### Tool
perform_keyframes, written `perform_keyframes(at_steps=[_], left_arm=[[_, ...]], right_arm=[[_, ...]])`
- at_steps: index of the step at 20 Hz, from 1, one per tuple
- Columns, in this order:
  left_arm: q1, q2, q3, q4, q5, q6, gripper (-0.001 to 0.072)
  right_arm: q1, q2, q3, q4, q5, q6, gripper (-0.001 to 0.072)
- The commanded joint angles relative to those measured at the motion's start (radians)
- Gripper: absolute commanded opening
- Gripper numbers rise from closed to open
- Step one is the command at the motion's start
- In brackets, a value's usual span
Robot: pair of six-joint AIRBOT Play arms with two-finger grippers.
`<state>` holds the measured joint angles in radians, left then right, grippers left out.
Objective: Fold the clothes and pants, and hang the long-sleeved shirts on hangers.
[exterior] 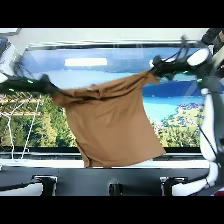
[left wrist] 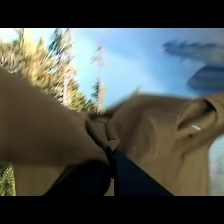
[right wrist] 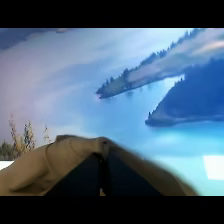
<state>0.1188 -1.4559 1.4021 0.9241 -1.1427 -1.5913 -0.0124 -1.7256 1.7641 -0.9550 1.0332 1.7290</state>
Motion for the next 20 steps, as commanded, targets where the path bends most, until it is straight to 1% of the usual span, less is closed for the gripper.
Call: perform_keyframes(at_steps=[1, 3, 4, 5, 7, 8, 9, 10, 11, 12, 13, 14, 16, 18, 20], left_arm=[[-0.055, -0.185, -0.052, -0.071, 0.138, 0.063, 0.0021], [-0.068, -0.211, -0.047, -0.105, 0.208, 0.077, 0.0021], [-0.069, -0.214, -0.038, -0.105, 0.221, 0.077, 0.0021], [-0.069, -0.214, -0.029, -0.105, 0.225, 0.077, 0.0021], [-0.066, -0.214, -0.004, -0.105, 0.205, 0.077, 0.0021], [-0.065, -0.214, 0.01, -0.105, 0.189, 0.078, 0.0021], [-0.065, -0.214, 0.021, -0.105, 0.173, 0.078, 0.0021], [-0.064, -0.214, 0.032, -0.105, 0.158, 0.077, 0.0021], [-0.064, -0.213, 0.04, -0.105, 0.146, 0.077, 0.0021], [-0.064, -0.213, 0.046, -0.105, 0.137, 0.078, 0.0021], [-0.064, -0.212, 0.047, -0.105, 0.132, 0.077, 0.0021], [-0.064, -0.212, 0.047, -0.105, 0.126, 0.077, 0.0021], [-0.064, -0.212, 0.047, -0.105, 0.113, 0.077, 0.0021], [-0.064, -0.212, 0.047, -0.105, 0.102, 0.077, 0.0021], [-0.064, -0.212, 0.047, -0.105, 0.099, 0.077, 0.0021]], right_arm=[[0.012, -0.216, -0.018, 0.259, -0.186, -0.039, 0.0058], [0.008, -0.24, -0.017, 0.335, -0.199, -0.064, 0.0329], [-0.011, -0.226, -0.014, 0.335, -0.157, -0.088, 0.0413], [-0.042, -0.204, -0.014, 0.334, -0.087, -0.131, 0.0434], [-0.137, -0.136, -0.014, 0.296, 0.135, -0.23, 0.0434], [-0.192, -0.094, -0.014, 0.24, 0.259, -0.303, 0.0427], [-0.238, -0.05, -0.017, 0.173, 0.358, -0.397, 0.0404], [-0.283, -0.002, -0.025, 0.077, 0.441, -0.439, 0.0399], [-0.323, 0.037, -0.037, -0.011, 0.507, -0.452, 0.0399], [-0.379, 0.079, -0.08, -0.021, 0.513, -0.427, 0.0401], [-0.421, 0.12, -0.145, -0.019, 0.524, -0.426, 0.0404], [-0.455, 0.166, -0.241, -0.032, 0.532, -0.423, 0.0417], [-0.504, 0.254, -0.466, -0.042, 0.529, -0.413, 0.042], [-0.52, 0.336, -0.71, -0.091, 0.504, -0.42, 0.042], [-0.519, 0.389, -0.89, -0.102, 0.475, -0.441, 0.0421]])
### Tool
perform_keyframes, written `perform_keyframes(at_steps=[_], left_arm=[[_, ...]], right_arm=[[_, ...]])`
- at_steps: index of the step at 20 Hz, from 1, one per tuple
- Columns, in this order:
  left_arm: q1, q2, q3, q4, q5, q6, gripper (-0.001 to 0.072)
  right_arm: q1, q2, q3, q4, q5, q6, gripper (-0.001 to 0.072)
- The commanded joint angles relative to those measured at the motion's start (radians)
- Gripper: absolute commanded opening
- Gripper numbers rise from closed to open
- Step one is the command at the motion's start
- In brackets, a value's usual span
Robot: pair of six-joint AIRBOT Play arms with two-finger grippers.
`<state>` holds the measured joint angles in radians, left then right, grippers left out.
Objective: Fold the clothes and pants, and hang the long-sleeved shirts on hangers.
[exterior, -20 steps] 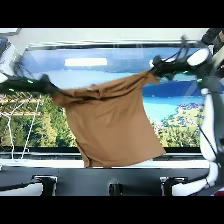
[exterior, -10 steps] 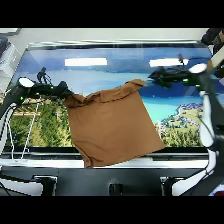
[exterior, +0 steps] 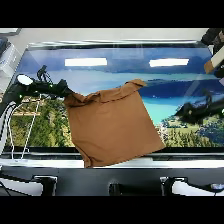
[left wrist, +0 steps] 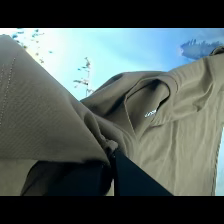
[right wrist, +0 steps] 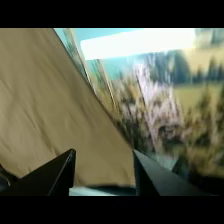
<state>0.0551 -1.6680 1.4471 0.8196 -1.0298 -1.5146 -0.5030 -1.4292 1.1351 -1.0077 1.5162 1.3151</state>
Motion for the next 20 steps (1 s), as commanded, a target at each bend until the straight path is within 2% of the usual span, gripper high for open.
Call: perform_keyframes(at_steps=[1, 5, 11, 15, 18, 20], left_arm=[[0.0, 0.0, 0.002, 0.0, -0.014, 0.0, 0.0021], [0.0, 0.0, 0.002, -0.001, -0.024, 0.0, 0.0021], [0.0, -0.002, 0.002, 0.0, -0.028, 0.0, 0.0021], [0.0, -0.002, 0.002, 0.0, -0.028, -0.004, 0.0022], [0.0, -0.002, 0.002, 0.0, -0.027, -0.003, 0.0022], [0.0, -0.002, 0.002, 0.0, -0.027, -0.003, 0.0021]], right_arm=[[-0.028, 0.108, -0.324, -0.049, -0.024, -0.045, 0.0421], [-0.028, 0.118, -0.452, -0.046, -0.084, -0.076, 0.0418], [-0.026, 0.118, -0.465, -0.032, -0.169, -0.093, 0.0417], [0.065, 0.118, -0.467, -0.034, -0.232, -0.087, 0.0416], [0.146, 0.117, -0.467, -0.034, -0.266, -0.061, 0.0371], [0.19, 0.116, -0.467, -0.035, -0.262, -0.061, 0.0192]])
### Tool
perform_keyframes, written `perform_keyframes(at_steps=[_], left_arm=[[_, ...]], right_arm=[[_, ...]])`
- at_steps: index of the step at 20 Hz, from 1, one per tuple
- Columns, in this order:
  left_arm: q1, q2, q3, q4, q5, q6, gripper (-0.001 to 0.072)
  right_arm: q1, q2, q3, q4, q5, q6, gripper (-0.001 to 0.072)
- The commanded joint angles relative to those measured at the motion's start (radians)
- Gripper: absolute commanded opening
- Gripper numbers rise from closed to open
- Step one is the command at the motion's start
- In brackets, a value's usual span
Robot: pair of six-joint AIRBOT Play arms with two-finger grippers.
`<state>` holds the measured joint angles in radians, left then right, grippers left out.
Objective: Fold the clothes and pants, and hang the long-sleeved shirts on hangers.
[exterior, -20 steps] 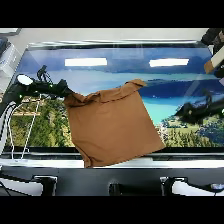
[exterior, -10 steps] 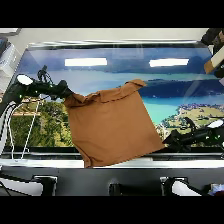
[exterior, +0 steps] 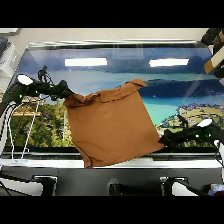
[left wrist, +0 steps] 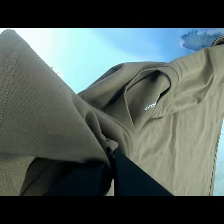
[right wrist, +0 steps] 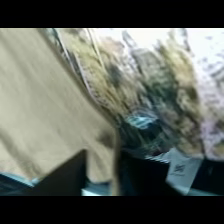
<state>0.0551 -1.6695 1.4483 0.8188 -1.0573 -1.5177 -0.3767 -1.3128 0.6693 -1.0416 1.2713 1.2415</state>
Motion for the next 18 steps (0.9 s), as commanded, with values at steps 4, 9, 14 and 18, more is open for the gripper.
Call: perform_keyframes(at_steps=[4, 9, 14, 18], left_arm=[[0.0, 0.0, 0.001, 0.0, -0.001, -0.001, 0.0021], [0.005, 0.004, 0.001, -0.008, -0.064, 0.0, 0.0022], [0.005, 0.004, 0.001, -0.008, -0.11, -0.001, 0.0022], [0.001, -0.008, 0.001, -0.008, -0.11, -0.015, 0.0022]], right_arm=[[0.08, 0.01, 0.024, 0.077, 0.009, 0.014, 0.0029], [0.08, -0.031, 0.556, -0.161, -0.135, 0.324, 0.0029], [0.093, -0.488, 1.304, -0.196, -0.134, 0.538, 0.0029], [0.125, -0.669, 1.401, 0.037, -0.179, 0.59, 0.0121]])
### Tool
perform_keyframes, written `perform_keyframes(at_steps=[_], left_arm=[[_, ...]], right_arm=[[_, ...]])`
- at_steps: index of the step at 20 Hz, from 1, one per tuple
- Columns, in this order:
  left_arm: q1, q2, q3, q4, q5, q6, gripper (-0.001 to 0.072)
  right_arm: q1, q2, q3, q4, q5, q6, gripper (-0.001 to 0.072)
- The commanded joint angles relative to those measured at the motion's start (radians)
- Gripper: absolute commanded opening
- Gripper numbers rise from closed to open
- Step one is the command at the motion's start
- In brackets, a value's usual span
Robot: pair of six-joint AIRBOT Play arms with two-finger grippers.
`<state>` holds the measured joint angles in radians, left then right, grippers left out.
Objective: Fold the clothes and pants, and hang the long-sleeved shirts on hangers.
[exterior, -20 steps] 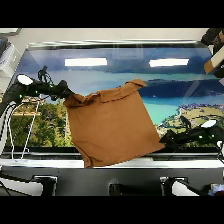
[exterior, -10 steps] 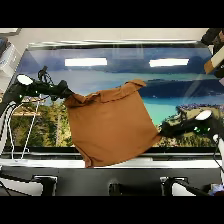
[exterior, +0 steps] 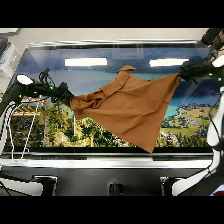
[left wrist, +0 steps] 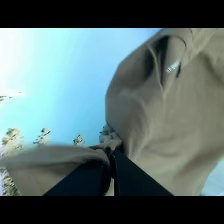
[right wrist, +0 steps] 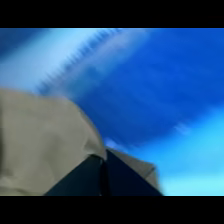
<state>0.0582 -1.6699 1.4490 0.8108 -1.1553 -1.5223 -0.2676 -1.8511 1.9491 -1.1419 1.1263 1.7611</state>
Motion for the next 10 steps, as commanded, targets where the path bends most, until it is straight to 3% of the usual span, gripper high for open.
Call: perform_keyframes(at_steps=[1, 2, 3, 6, 7, 10], left_arm=[[-0.004, -0.012, 0.0, 0.0, -0.012, -0.015, 0.0022], [-0.006, -0.014, 0.0, 0.0, -0.011, -0.015, 0.0022], [-0.006, -0.014, 0.0, 0.0, -0.011, -0.014, 0.0022], [-0.006, -0.014, 0.0, 0.0, -0.012, -0.014, 0.0022], [-0.006, -0.014, 0.0, 0.0, -0.012, -0.014, 0.0022], [-0.006, -0.014, 0.0, 0.0, -0.012, -0.014, 0.0022]], right_arm=[[0.015, -0.132, 0.107, 0.167, -0.013, 0.069, 0.0264], [0.002, -0.126, 0.108, 0.169, 0.052, 0.059, 0.0432], [-0.019, -0.111, 0.108, 0.163, 0.139, 0.007, 0.0483], [-0.107, -0.035, 0.091, 0.072, 0.5, -0.229, 0.0481], [-0.136, 0.008, 0.04, 0.048, 0.557, -0.271, 0.048], [-0.225, 0.224, -0.327, 0.158, 0.454, -0.331, 0.0475]])
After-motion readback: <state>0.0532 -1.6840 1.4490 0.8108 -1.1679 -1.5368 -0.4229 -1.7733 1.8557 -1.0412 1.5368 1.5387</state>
